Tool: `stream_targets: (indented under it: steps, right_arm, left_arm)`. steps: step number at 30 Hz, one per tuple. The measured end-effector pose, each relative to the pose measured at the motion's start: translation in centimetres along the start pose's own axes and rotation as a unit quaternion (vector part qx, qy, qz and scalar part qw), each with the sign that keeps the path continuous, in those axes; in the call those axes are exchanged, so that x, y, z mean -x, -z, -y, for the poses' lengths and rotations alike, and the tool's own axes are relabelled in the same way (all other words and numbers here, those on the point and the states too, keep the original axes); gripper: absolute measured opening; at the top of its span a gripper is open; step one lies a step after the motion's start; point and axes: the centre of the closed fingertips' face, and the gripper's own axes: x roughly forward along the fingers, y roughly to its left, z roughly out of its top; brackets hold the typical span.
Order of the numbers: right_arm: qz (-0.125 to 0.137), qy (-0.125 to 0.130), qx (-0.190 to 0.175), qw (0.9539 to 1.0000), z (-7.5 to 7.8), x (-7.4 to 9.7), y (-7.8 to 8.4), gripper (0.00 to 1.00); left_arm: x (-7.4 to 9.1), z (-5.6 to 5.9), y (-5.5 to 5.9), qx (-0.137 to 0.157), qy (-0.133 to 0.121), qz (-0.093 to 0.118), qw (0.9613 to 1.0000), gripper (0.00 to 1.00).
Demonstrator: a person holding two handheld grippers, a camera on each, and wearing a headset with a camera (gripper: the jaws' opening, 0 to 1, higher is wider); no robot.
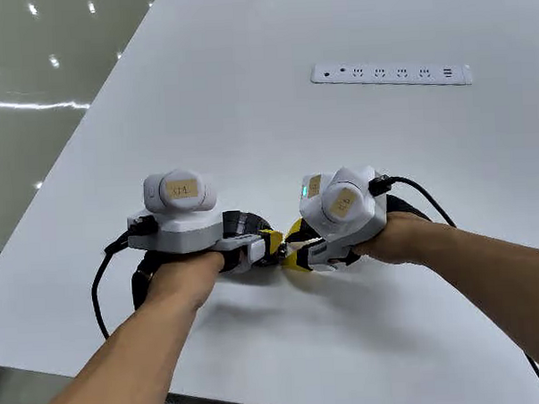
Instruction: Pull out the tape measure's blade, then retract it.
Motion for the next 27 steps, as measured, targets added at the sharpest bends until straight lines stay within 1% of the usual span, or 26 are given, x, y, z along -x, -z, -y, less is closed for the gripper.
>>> stream_targets:
  steps: [4, 8, 10, 14, 18, 22, 24, 27]
  right_arm:
    - [-0.003, 0.005, -0.004, 1.0000, 0.1, 0.4, 0.2, 0.21]
    - [-0.004, 0.009, -0.008, 0.9999, 0.0, 1.0, 0.5, 0.22]
    - [-0.006, 0.011, -0.015, 0.9998, -0.1, 1.3, 0.8, 0.25]
    - [-0.005, 0.016, -0.020, 0.9997, -0.2, 1.9, 1.3, 0.26]
    - [-0.003, 0.025, -0.031, 0.9992, -0.3, 2.7, 1.8, 0.27]
    - [-0.002, 0.034, -0.041, 0.9986, -0.4, 3.6, 2.4, 0.29]
    - [-0.001, 0.039, -0.044, 0.9983, -0.5, 3.9, 2.7, 0.30]
    - [0.002, 0.049, -0.054, 0.9973, -0.6, 4.6, 3.2, 0.34]
  left_arm:
    - [0.0, 0.0, 0.1, -0.006, 0.002, -0.003, 1.0000, 0.58]
    - [0.1, 0.1, 0.2, -0.014, 0.002, -0.007, 0.9999, 0.58]
    - [0.1, 0.1, 0.3, -0.016, 0.004, -0.008, 0.9998, 0.59]
    - [0.3, 0.2, 0.5, -0.019, 0.007, -0.008, 0.9998, 0.61]
    - [0.5, 0.3, 0.7, -0.028, 0.009, -0.010, 0.9995, 0.65]
    - [0.8, 0.3, 0.8, -0.038, 0.013, -0.009, 0.9992, 0.66]
    - [0.9, 0.3, 0.8, -0.036, 0.016, -0.007, 0.9992, 0.66]
    - [1.1, 0.3, 0.9, -0.041, 0.021, -0.005, 0.9989, 0.67]
